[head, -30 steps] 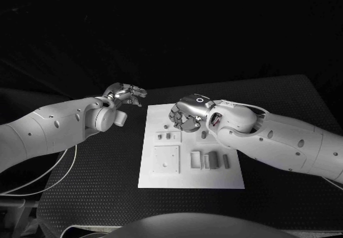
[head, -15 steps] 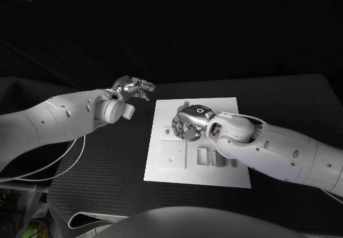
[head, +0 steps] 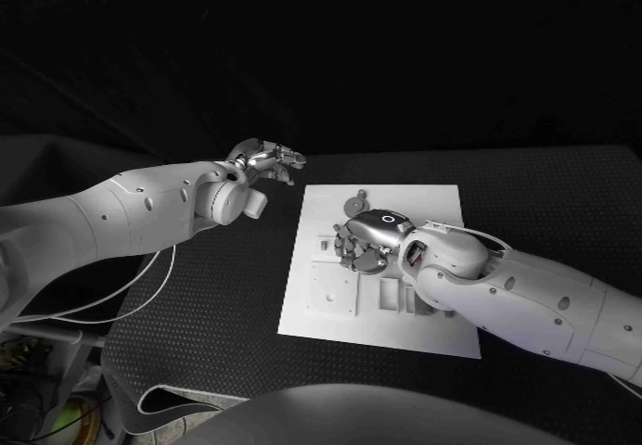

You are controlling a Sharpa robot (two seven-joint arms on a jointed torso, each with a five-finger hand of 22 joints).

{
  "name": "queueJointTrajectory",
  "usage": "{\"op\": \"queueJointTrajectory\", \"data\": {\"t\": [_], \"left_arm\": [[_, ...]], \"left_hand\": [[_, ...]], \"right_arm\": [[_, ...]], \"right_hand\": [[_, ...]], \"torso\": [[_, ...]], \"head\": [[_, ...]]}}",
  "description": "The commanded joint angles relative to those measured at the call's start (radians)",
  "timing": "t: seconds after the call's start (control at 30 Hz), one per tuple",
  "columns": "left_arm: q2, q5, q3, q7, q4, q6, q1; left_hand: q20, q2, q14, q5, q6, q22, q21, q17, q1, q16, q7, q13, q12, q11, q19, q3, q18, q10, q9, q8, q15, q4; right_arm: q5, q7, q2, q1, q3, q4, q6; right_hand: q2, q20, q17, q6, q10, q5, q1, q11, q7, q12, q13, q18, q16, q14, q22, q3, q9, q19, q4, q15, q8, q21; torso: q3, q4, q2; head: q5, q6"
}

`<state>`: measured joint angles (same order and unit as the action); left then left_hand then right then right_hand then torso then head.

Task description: Assemble the parts on the task board

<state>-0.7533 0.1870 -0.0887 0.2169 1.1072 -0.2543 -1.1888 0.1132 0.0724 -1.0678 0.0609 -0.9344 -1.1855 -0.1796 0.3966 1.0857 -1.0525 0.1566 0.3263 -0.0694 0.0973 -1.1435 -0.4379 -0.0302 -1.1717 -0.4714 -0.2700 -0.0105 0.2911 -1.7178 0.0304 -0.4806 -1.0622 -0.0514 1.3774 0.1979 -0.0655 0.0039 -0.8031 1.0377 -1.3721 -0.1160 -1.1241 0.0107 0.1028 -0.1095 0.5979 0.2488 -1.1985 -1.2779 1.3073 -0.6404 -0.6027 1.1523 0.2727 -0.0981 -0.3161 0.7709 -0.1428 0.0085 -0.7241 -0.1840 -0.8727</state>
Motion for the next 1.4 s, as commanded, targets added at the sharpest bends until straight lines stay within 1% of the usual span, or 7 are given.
{"op": "queueJointTrajectory", "data": {"t": [0.03,0.27,0.37,0.57,0.77,1.0,1.4], "left_arm": [[0.003,-0.002,0.001,0.003,0.000,0.018,-0.001],[0.008,-0.002,0.001,-0.003,-0.003,0.023,-0.001],[0.010,-0.002,0.001,-0.003,-0.005,0.023,-0.001],[0.013,-0.002,0.001,-0.003,-0.007,0.025,-0.001],[0.013,-0.002,0.001,-0.003,-0.007,0.025,-0.001],[0.014,-0.002,0.001,-0.005,-0.006,0.024,-0.002],[0.020,-0.002,0.001,-0.006,-0.007,0.025,-0.002]], "left_hand": [[-0.003,-0.004,-0.006,-0.002,0.006,0.001,0.007,0.002,-0.010,0.006,0.002,0.001,-0.006,0.001,-0.007,0.007,-0.013,0.005,0.002,-0.005,-0.001,-0.001],[-0.003,-0.003,-0.006,-0.002,0.006,0.001,0.008,0.002,-0.010,0.007,0.002,0.001,-0.005,0.002,-0.007,0.008,-0.013,0.006,0.002,-0.005,-0.001,-0.001],[-0.003,-0.003,-0.006,-0.002,0.006,0.001,0.008,0.002,-0.010,0.007,0.002,0.001,-0.005,0.002,-0.007,0.008,-0.013,0.006,0.002,-0.005,-0.001,-0.001],[-0.003,-0.003,-0.006,-0.002,0.006,0.001,0.008,0.002,-0.010,0.007,0.002,0.001,-0.004,0.002,-0.007,0.008,-0.013,0.007,0.002,-0.006,-0.001,-0.001],[-0.003,-0.004,-0.006,-0.002,0.006,0.001,0.008,0.002,-0.010,0.008,0.002,0.001,-0.004,0.002,-0.007,0.008,-0.013,0.008,0.002,-0.006,-0.001,-0.001],[-0.003,-0.004,-0.006,-0.002,0.006,0.001,0.009,0.002,-0.010,0.008,0.002,0.001,-0.004,0.002,-0.007,0.009,-0.013,0.009,0.002,-0.006,-0.001,-0.001],[-0.003,-0.004,-0.006,-0.002,0.006,0.001,0.009,0.003,-0.010,0.008,0.002,0.001,-0.004,0.003,-0.007,0.009,-0.013,0.009,0.003,-0.006,0.000,-0.001]], "right_arm": [[0.091,-0.019,0.000,0.005,0.000,-0.010,-0.033],[0.130,-0.025,-0.008,0.017,0.000,-0.020,-0.041],[0.134,-0.028,-0.013,0.020,0.000,-0.018,-0.041],[0.162,-0.034,-0.029,0.028,0.000,-0.013,-0.037],[0.167,-0.037,-0.032,0.029,0.000,-0.009,-0.043],[0.169,-0.037,-0.029,0.029,0.000,-0.016,-0.049],[0.161,-0.041,-0.006,0.033,0.000,-0.036,-0.046]], "right_hand": [[0.010,-0.006,-0.001,0.000,-0.002,-0.003,-0.002,-0.002,0.003,0.000,-0.001,0.013,0.001,0.003,0.016,0.000,-0.002,0.001,0.006,-0.003,-0.002,0.001],[0.013,-0.006,-0.001,-0.002,-0.001,-0.003,0.000,-0.002,0.004,0.001,-0.001,0.013,0.003,0.004,0.016,0.001,-0.002,0.001,0.008,-0.003,-0.001,0.000],[0.014,-0.006,-0.001,-0.002,-0.001,-0.003,0.001,-0.002,0.004,0.001,-0.001,0.013,0.003,0.004,0.016,0.001,-0.002,0.001,0.008,-0.003,-0.001,0.000],[0.014,-0.006,-0.001,-0.002,-0.001,-0.003,0.001,-0.002,0.004,0.001,-0.001,0.013,0.003,0.005,0.016,0.001,-0.002,0.001,0.009,-0.003,-0.001,0.000],[0.015,-0.006,0.000,-0.002,-0.001,-0.003,0.001,-0.002,0.004,0.001,-0.001,0.013,0.004,0.005,0.016,0.001,-0.003,0.001,0.009,-0.003,0.000,0.000],[0.016,-0.006,-0.001,-0.003,0.000,-0.003,0.002,-0.001,0.004,0.002,-0.001,0.013,0.004,0.005,0.016,0.001,-0.003,0.001,0.010,-0.003,0.000,-0.001],[0.017,-0.006,-0.001,-0.003,0.000,-0.003,0.003,-0.001,0.004,0.002,-0.001,0.013,0.004,0.005,0.016,0.001,-0.003,0.000,0.011,-0.003,0.000,-0.001]], "torso": [[0.0007,-0.0005,0.000],[-0.0005,0.0003,0.001],[-0.0002,-0.0012,0.001],[0.0002,-0.0005,0.001],[0.0009,-0.0018,0.001],[0.0026,-0.0016,0.000],[0.0012,-0.0011,0.001]], "head": [[-0.024,0.000],[-0.054,0.000],[-0.059,0.000],[-0.083,0.000],[-0.099,0.000],[-0.105,0.000],[-0.114,0.000]]}}
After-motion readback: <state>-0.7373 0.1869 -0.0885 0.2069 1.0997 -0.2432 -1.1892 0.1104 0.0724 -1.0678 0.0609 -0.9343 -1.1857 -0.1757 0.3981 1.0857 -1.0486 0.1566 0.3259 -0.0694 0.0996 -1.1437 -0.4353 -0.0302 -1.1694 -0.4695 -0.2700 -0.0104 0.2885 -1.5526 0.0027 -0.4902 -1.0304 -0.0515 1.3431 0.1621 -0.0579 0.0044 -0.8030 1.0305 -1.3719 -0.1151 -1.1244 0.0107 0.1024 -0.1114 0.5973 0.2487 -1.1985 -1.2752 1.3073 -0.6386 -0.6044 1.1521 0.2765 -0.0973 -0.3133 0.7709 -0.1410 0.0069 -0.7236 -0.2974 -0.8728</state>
